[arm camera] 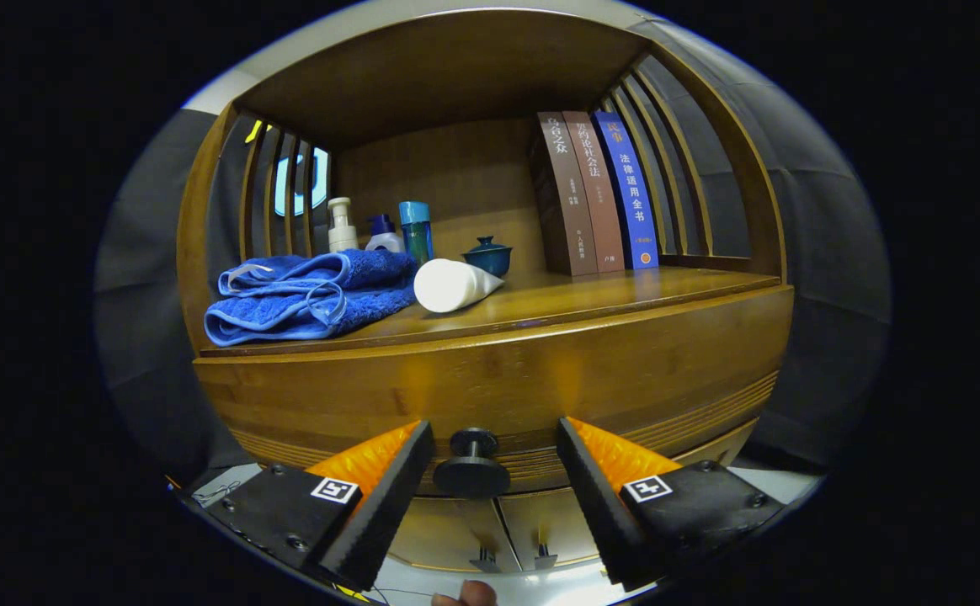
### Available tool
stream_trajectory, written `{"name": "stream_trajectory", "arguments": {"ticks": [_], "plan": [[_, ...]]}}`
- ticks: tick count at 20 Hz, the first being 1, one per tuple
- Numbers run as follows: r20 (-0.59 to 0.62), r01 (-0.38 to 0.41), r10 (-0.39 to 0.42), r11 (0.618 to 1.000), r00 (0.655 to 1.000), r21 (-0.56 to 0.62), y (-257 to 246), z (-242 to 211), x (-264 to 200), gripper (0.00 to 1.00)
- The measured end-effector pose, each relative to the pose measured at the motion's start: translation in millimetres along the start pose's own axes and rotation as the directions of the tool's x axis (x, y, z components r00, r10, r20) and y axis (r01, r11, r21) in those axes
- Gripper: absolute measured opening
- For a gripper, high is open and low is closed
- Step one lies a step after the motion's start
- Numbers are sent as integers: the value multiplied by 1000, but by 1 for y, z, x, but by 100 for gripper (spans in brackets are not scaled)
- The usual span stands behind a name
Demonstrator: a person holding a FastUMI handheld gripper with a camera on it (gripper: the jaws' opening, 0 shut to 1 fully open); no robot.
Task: Pull open the drawer, take out the items inside it, and place them on the countertop above the cabinet.
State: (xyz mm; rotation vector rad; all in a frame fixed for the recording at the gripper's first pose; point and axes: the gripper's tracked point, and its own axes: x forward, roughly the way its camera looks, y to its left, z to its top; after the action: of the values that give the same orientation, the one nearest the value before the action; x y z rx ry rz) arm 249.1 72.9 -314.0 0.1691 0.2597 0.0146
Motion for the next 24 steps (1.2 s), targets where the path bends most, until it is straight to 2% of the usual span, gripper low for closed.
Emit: {"name": "stream_trajectory", "arguments": {"ticks": [5, 9, 14, 19, 24], "plan": [[28, 16, -15, 999, 999, -30, -9, 20, -24, 100], [70, 39, -32, 995, 997, -96, -17, 56, -61, 100], [159, 28, -5, 989, 987, -145, -10, 117, -125, 100], [171, 68, -35, 979, 985, -191, -15, 161, -193, 98], [177, 102, -68, 977, 982, -188, -17, 188, -258, 98]]}}
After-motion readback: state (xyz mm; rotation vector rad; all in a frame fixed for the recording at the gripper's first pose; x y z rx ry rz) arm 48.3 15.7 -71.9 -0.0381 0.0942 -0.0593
